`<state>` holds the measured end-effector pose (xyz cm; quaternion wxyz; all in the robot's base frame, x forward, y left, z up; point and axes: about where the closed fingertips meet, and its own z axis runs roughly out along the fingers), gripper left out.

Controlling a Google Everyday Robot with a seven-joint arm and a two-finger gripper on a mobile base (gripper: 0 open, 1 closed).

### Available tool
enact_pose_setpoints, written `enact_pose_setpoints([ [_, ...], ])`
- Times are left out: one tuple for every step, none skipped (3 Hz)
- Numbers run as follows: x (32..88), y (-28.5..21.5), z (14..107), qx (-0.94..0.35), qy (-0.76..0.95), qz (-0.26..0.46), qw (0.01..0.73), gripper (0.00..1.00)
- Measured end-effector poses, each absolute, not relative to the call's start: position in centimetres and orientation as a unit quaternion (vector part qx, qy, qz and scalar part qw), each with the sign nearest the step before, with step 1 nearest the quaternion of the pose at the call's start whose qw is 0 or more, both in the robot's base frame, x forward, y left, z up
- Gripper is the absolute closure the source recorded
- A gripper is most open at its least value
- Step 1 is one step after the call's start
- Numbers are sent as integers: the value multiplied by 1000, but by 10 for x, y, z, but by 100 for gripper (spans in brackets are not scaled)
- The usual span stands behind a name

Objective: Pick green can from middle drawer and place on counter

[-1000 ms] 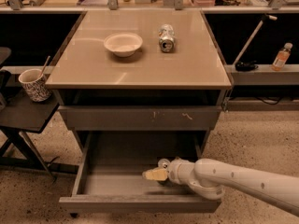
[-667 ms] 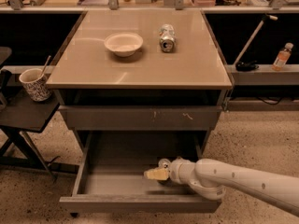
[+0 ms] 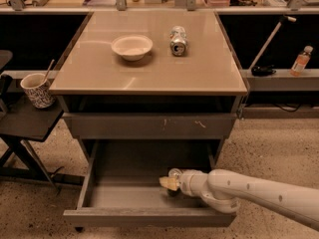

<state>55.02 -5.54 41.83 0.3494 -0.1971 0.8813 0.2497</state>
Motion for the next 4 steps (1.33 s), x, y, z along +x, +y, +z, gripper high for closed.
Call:
enact_pose_setpoints([
  [550,-55,418,-197,881,251,349,66],
  [542,-53,456,-220,866,252,372,89],
  [526,-63,539,-242,843,232,421,100],
  [511,-88,643,-239,824,207,471,100],
])
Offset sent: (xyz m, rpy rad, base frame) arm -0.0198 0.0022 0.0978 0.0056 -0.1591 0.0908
